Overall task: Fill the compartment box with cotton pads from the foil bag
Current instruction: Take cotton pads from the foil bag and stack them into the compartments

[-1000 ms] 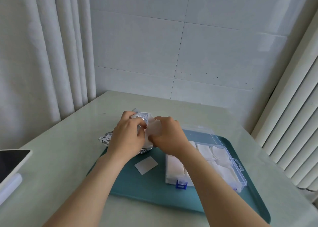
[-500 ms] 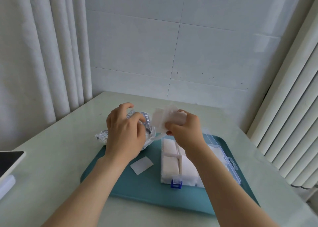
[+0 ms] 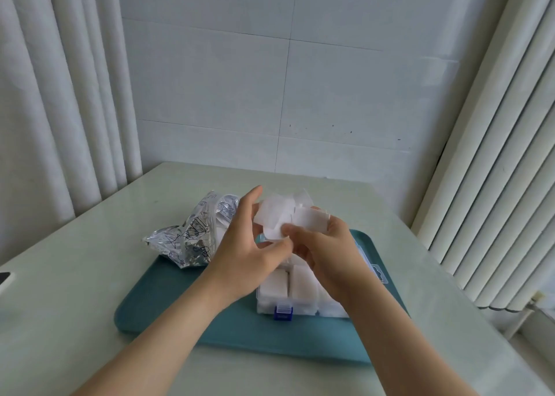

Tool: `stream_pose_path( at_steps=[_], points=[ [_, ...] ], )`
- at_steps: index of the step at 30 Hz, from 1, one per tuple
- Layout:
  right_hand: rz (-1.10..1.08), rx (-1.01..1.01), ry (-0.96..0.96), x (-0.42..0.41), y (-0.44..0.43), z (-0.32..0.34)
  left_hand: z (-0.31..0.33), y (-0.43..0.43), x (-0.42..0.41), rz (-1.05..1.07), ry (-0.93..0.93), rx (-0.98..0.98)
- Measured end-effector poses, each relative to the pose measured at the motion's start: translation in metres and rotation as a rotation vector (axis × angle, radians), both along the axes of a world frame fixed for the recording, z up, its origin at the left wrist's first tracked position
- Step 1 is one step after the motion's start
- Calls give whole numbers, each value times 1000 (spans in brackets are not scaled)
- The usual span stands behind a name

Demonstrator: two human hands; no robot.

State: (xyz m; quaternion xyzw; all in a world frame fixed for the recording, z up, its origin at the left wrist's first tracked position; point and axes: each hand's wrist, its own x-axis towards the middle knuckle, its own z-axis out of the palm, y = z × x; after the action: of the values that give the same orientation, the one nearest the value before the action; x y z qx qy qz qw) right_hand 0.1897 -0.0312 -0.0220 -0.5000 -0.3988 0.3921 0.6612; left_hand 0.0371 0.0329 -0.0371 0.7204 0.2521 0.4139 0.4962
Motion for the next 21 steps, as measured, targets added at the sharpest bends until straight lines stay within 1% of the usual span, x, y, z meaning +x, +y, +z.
stream_pose_path(
  at_steps=[2, 5, 10, 13, 17, 19, 21],
  points=[
    [-12, 10, 41, 1, -4, -2, -1, 2, 1, -38, -31, -15],
    [-40, 18, -8, 3, -12, -1, -3, 3, 1, -89, -65, -11],
    [-141, -46, -66, 2, -15, -1, -6, 5, 3, -129, -147, -86],
    [-172, -92, -172, 0, -13, -3, -6, 10, 4, -69, -185, -136],
    [-100, -125, -138, -2, -11, -2, -4, 11, 3, 9, -245, -207],
    [-80, -100, -175, -2, -12, 0, -3, 13, 2, 32, -258, -231],
    [-113, -52, -230, 0, -15, 1, -2, 13, 2, 48, -260, -235]
  ],
)
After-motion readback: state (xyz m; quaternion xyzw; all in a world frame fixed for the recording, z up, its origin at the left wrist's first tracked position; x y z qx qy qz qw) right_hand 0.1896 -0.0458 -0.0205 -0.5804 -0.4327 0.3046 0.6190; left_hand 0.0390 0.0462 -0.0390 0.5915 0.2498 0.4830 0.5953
